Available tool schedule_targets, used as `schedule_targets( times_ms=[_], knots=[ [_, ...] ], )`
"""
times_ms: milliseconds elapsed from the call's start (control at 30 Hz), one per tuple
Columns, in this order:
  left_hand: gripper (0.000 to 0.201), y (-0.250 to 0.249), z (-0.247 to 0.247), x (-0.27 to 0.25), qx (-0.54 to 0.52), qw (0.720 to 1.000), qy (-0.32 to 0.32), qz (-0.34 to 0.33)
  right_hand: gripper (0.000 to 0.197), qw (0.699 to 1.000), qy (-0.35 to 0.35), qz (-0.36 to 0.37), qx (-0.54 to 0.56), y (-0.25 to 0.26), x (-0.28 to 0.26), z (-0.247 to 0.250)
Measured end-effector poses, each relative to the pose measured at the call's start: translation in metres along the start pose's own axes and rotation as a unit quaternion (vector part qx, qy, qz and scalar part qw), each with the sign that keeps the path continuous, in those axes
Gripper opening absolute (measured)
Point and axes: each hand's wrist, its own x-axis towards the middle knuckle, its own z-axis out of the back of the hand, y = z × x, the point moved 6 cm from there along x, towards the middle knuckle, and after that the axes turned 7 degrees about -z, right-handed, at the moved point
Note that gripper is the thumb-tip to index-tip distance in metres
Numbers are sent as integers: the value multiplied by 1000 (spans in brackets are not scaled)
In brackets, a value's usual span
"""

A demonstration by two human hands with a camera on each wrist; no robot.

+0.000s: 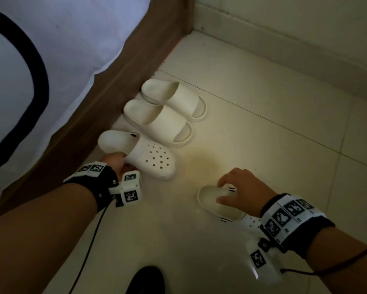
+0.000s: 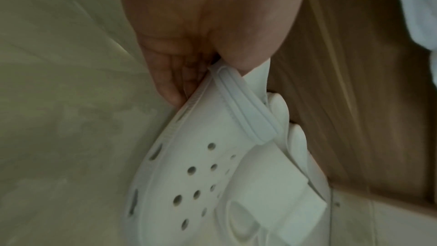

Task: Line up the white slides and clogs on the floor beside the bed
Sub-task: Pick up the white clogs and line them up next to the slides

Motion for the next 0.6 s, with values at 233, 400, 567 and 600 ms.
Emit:
schedule_targets(
  times_ms=[233, 400, 567, 600],
  knots=[
    [18, -8, -5, 15, 58, 998, -5, -14, 92, 993, 41, -101, 47, -53, -14, -19],
    [30, -9, -4, 28, 118, 992, -15, -30, 109, 992, 62, -92, 61, -65, -18, -28],
    [33, -12, 2, 30, 106, 992, -46, -44, 122, 993, 52, -105, 21, -79, -14, -42],
    [31, -9, 3, 30, 86, 994, -44, -42, 123, 993, 47, -106, 4, -81, -13, -45]
  ],
)
